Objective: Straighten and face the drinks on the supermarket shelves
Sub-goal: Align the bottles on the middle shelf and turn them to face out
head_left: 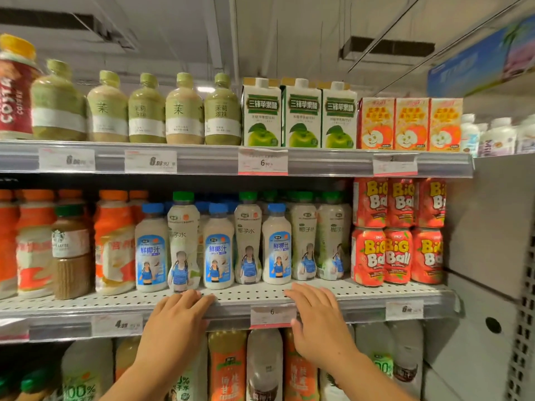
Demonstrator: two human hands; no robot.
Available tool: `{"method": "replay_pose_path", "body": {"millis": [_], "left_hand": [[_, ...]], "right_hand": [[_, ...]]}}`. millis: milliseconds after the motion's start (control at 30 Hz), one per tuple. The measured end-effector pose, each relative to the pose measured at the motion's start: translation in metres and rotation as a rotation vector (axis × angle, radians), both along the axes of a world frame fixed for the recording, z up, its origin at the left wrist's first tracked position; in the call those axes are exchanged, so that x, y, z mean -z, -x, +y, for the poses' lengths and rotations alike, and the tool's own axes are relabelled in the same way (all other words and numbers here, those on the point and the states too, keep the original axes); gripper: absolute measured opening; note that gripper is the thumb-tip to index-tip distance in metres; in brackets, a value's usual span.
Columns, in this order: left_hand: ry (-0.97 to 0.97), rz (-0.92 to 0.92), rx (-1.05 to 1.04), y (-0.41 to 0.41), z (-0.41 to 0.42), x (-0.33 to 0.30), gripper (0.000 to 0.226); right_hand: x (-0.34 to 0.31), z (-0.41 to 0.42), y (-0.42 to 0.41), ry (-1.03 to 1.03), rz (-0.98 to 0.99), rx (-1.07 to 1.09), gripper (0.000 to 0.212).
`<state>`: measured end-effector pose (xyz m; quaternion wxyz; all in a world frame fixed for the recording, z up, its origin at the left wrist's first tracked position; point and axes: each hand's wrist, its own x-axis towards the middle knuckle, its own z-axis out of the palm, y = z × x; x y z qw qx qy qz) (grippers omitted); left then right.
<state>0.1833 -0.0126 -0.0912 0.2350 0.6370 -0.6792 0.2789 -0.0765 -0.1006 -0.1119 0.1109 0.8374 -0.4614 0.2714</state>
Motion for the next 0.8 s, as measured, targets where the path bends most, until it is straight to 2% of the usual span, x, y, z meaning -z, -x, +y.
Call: {"method": "replay_pose_path", "body": {"millis": [267, 367, 433, 467, 567, 633, 800], "left_hand": [[-0.015, -0.037, 0.135, -0.021, -0.007, 0.001, 0.047], [-0.044, -0.07, 0.155, -0.022, -0.004, -0.005, 0.036], [-0.078, -0.01, 0.17, -0.025, -0.004, -0.014, 0.027], [-0.072, 0.03, 0.183, -0.028, -0.006, -0.02, 0.031], [0.038, 0.111, 0.225, -0.039, -0.012, -0.05, 0.043], [0.137, 0.188, 0.221, -0.044, -0.014, -0.075, 0.047], [0.193, 0.336, 0.107, -0.048, -0.034, -0.126, 0.052]], "right_hand": [[-0.004, 0.005, -0.011, -0.073, -0.073, 0.099, 0.057], [-0.022, 0.009, -0.013, -0.198, -0.048, 0.122, 0.057], [-0.047, 0.01, -0.015, -0.294, -0.031, 0.125, 0.054], [-0.061, 0.01, -0.018, -0.299, -0.071, 0.107, 0.05], [-0.105, 0.005, -0.035, -0.133, -0.32, 0.009, 0.037], [-0.133, -0.005, -0.048, -0.048, -0.388, -0.025, 0.038], [-0.182, -0.048, -0.063, 0.024, -0.192, 0.103, 0.06]]}}
